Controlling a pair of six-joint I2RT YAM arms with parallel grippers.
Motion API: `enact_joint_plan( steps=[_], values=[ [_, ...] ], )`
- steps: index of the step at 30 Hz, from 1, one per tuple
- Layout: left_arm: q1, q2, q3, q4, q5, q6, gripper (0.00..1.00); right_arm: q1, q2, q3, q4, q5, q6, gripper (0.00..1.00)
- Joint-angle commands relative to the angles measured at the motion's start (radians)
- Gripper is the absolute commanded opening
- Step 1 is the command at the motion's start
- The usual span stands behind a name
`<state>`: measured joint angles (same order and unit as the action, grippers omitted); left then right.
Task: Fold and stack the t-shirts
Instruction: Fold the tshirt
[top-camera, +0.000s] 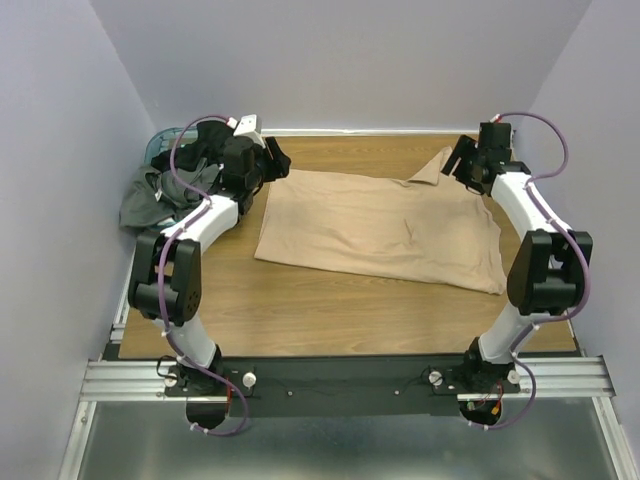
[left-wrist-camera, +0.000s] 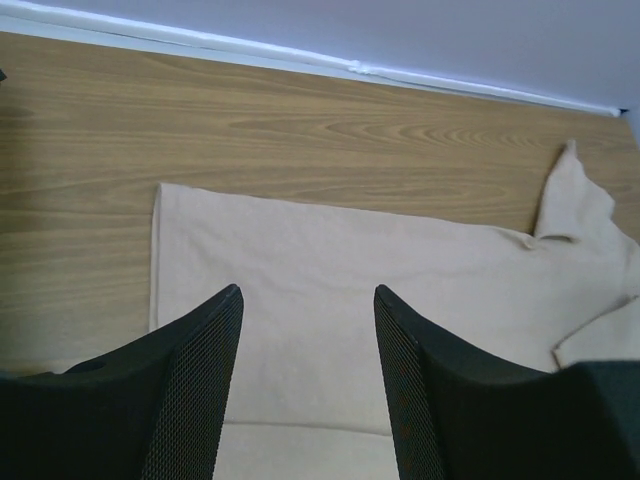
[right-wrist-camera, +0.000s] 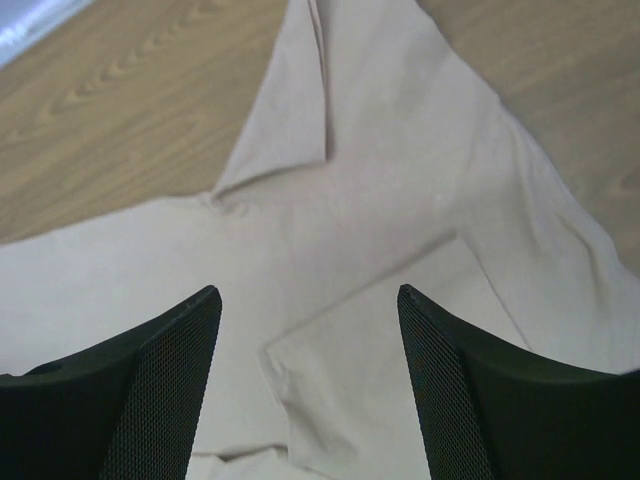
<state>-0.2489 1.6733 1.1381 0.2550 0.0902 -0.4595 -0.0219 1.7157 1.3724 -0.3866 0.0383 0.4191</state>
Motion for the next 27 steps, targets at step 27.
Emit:
enact_joint_plan(
  steps=[27],
  values=[
    [-0.026,0.161,-0.066,-0.198,0.151,0.136,0.62,-0.009,0.117,-0.190,0.038,-0.144,-0.075,0.80]
  ],
)
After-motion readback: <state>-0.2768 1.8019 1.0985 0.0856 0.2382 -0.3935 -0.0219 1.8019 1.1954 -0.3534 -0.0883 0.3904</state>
